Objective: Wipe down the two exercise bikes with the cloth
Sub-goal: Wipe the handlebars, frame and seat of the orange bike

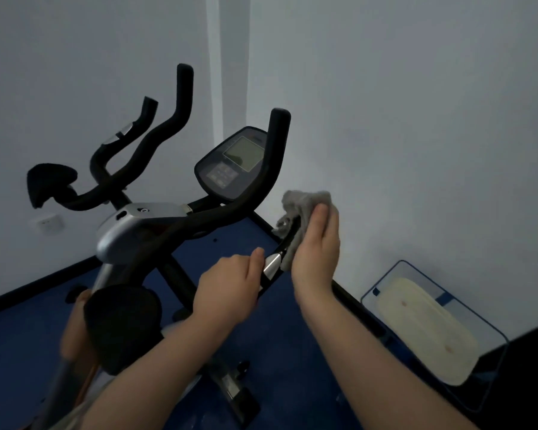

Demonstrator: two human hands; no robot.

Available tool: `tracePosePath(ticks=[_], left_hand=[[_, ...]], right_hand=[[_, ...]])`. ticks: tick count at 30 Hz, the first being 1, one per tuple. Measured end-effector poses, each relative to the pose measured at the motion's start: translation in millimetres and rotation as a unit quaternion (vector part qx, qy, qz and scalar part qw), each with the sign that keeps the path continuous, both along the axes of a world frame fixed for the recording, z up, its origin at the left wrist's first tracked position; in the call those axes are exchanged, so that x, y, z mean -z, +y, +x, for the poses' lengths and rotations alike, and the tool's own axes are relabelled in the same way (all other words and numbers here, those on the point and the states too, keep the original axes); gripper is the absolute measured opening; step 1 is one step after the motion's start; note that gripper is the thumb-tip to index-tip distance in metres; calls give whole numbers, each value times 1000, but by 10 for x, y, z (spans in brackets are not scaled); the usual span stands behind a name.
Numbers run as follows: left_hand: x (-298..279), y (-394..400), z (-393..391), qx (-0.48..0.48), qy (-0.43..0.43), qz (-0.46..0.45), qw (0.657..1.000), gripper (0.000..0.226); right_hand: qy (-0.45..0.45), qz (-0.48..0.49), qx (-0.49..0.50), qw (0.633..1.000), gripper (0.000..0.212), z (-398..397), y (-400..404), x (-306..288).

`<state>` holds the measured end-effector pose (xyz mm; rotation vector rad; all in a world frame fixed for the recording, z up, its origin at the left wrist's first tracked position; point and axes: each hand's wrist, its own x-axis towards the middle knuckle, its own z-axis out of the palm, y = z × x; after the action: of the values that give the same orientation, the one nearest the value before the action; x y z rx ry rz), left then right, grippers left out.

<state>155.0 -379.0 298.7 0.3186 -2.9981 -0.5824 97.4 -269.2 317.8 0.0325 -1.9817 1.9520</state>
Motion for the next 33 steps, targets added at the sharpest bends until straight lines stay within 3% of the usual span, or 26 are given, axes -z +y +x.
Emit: tracePosePath(ticks=[3,6,8,9,12,14,16,18,23,27,29,33], left_hand=[[-17,24,14,8,16,39,999,33],[16,8,-25,-11,44,102,994,34],[26,7,-20,-14,63,113,992,43],[3,33,11,-22,79,136,987,37],[-35,65,94,-15,128,103,986,47],[-21,40,145,-20,145,63,987,52],[37,16,267,-16,168,39,985,45],[105,10,440,3,172,33,985,39],[46,-99,623,18,128,123,984,33],[-277,-455,756,0,200,23,980,34],[-325,-713,772,-15,212,3,977,38],[6,-1043,795,-63,228,5,972,25]], right_hand=[[-29,-4,4,1000,29,-51,36,-101],[-39,238,-98,965,36,-335,182,-455],[47,435,-111,892,38,-333,228,-453],[112,489,-99,860,37,-283,272,-422],[350,556,-103,747,27,-167,506,-281],[411,605,-125,671,26,-197,638,-287],[422,638,-141,628,31,-226,701,-322],[415,644,-174,619,36,-188,701,-333],[340,626,-271,647,39,177,474,-99],[268,622,-375,632,49,67,518,-271],[279,630,-370,623,50,20,518,-329],[254,646,-312,649,49,222,168,-219]])
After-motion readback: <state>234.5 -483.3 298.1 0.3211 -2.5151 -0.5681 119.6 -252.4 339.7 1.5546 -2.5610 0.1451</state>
